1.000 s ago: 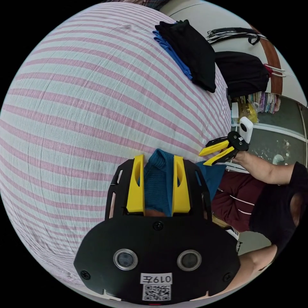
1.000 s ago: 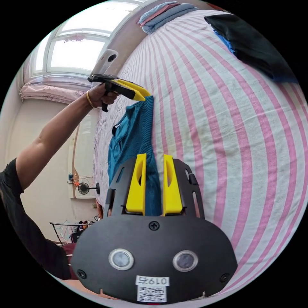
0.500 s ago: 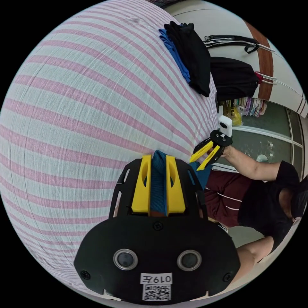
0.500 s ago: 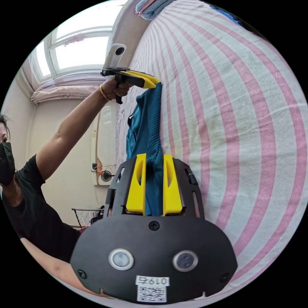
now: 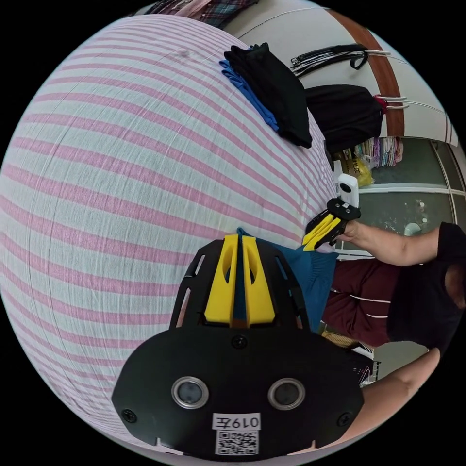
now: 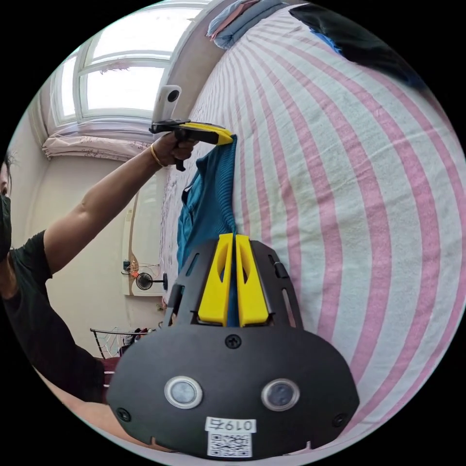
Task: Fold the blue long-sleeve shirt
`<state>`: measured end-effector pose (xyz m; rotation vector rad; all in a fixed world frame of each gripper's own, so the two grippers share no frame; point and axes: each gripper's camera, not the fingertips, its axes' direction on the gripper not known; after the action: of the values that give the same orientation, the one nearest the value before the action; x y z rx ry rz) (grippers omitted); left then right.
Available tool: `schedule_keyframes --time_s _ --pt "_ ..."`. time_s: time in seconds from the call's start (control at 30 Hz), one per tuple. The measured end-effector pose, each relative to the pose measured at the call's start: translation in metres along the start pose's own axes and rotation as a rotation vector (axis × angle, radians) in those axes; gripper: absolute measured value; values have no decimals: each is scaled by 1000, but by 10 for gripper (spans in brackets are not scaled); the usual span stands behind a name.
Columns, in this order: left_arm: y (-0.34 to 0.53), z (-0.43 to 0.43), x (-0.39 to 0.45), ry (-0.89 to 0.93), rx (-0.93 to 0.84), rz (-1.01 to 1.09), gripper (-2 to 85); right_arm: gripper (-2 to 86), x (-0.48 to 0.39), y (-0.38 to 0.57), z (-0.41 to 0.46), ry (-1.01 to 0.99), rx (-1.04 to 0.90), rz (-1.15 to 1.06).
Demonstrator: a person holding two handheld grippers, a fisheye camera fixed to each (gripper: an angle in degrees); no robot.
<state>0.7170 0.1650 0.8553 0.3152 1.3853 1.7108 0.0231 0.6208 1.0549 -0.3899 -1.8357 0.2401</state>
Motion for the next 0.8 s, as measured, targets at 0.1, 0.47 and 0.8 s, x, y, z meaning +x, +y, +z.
schedule_keyframes --time_s 0.1,0.47,0.8 --pt "16 6 18 -57 8 24 16 0 -17 2 2 60 1 -16" --pt "78 -24 70 -40 181 -57 20 13 -101 9 -29 133 49 -69" --pt "286 22 276 -147 601 -169 8 -7 -264 60 -29 530 -152 -380"
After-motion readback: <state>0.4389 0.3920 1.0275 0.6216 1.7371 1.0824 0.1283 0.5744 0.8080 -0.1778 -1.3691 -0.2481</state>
